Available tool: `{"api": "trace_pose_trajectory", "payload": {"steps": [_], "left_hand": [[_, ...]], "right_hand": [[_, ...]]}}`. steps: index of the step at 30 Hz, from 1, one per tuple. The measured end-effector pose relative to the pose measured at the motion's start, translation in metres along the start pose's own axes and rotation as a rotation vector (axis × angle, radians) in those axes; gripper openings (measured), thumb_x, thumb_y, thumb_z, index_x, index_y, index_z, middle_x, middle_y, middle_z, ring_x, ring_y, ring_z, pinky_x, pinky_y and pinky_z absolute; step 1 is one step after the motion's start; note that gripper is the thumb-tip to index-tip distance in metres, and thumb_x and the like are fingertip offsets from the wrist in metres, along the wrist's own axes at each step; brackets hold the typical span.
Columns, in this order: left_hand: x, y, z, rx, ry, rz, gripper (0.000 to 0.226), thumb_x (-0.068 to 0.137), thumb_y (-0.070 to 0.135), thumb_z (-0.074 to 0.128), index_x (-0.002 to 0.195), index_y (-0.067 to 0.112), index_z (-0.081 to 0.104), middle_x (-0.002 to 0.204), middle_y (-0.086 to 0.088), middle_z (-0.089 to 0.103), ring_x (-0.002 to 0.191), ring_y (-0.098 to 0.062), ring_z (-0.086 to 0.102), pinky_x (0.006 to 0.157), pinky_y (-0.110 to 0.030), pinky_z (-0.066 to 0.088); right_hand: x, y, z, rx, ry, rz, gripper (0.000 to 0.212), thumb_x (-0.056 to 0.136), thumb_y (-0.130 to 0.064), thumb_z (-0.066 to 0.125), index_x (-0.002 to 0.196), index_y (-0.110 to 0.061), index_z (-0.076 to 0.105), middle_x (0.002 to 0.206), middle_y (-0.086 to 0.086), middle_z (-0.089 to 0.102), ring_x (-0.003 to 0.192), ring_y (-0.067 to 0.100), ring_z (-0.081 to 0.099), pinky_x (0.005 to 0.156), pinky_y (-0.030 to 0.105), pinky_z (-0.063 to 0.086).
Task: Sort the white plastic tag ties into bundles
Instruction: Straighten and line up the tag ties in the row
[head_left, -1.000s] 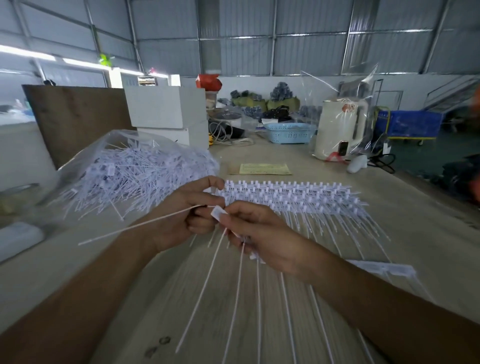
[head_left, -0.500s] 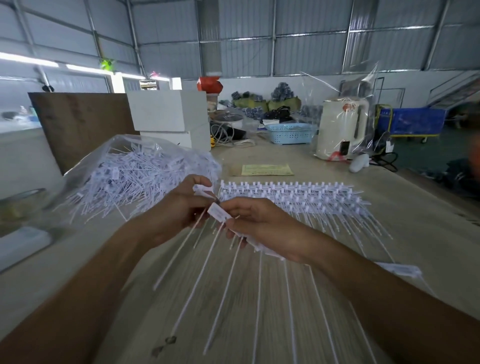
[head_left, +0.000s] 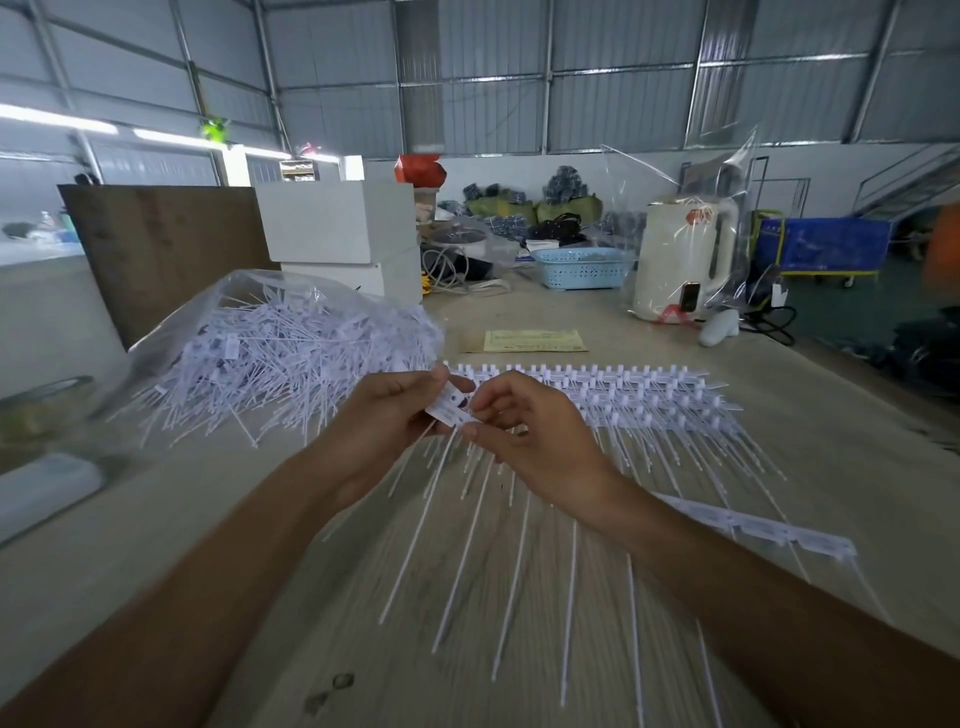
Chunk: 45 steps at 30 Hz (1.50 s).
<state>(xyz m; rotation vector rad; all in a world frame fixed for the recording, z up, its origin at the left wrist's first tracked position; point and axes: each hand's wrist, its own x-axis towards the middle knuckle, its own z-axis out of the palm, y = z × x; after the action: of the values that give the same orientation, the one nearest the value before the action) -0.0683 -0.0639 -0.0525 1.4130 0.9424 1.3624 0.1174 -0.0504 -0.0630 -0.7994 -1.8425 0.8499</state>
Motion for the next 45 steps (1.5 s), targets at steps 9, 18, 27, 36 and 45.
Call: {"api": "trace_pose_trajectory", "payload": {"steps": [9, 18, 27, 36, 45], "left_hand": [[-0.006, 0.000, 0.017, 0.144, 0.168, 0.014, 0.030, 0.099, 0.026, 0.058, 0.098, 0.001, 0.077, 0.085, -0.017, 0.073, 0.069, -0.018, 0.063, 0.062, -0.024, 0.052], [-0.009, 0.002, 0.027, 0.184, 0.279, 0.081, 0.012, 0.091, 0.022, 0.071, 0.100, 0.016, 0.077, 0.079, -0.009, 0.074, 0.063, -0.018, 0.066, 0.056, -0.028, 0.055], [-0.016, 0.001, 0.034, 0.418, -0.060, -0.241, 0.051, 0.100, 0.056, 0.042, 0.082, 0.011, 0.056, 0.051, 0.001, 0.048, 0.040, -0.011, 0.037, 0.040, -0.018, 0.029], [-0.011, 0.003, 0.027, 0.460, 0.079, -0.158, 0.055, 0.103, 0.052, 0.039, 0.063, 0.016, 0.050, 0.045, 0.006, 0.036, 0.036, -0.010, 0.026, 0.038, -0.019, 0.022], [-0.011, 0.000, 0.035, 0.666, 0.172, -0.021, 0.060, 0.105, 0.039, 0.042, 0.051, 0.014, 0.046, 0.038, 0.006, 0.039, 0.033, -0.005, 0.035, 0.050, -0.025, 0.031]], "right_hand": [[0.001, 0.007, 0.007, -0.113, 0.078, 0.000, 0.020, 0.091, -0.018, 0.073, 0.109, -0.022, 0.064, 0.077, -0.004, 0.060, 0.062, 0.003, 0.057, 0.056, 0.012, 0.042], [0.007, 0.013, 0.009, -0.018, 0.117, 0.039, 0.006, 0.092, -0.020, 0.070, 0.093, -0.018, 0.064, 0.080, 0.000, 0.058, 0.062, 0.008, 0.051, 0.060, 0.022, 0.043], [0.003, 0.002, 0.005, 0.046, 0.051, 0.059, 0.003, 0.095, -0.010, 0.064, 0.097, -0.013, 0.065, 0.093, 0.014, 0.069, 0.079, 0.024, 0.067, 0.081, 0.042, 0.054], [0.017, -0.004, -0.040, -0.207, -0.284, 0.073, 0.026, 0.099, -0.012, 0.059, 0.123, -0.006, 0.067, 0.114, 0.001, 0.068, 0.103, 0.012, 0.065, 0.090, 0.021, 0.050], [0.004, 0.021, -0.006, -0.320, -0.146, -0.079, 0.029, 0.095, -0.020, 0.066, 0.074, -0.003, 0.056, 0.066, 0.011, 0.053, 0.060, 0.020, 0.048, 0.061, 0.036, 0.040]]}}
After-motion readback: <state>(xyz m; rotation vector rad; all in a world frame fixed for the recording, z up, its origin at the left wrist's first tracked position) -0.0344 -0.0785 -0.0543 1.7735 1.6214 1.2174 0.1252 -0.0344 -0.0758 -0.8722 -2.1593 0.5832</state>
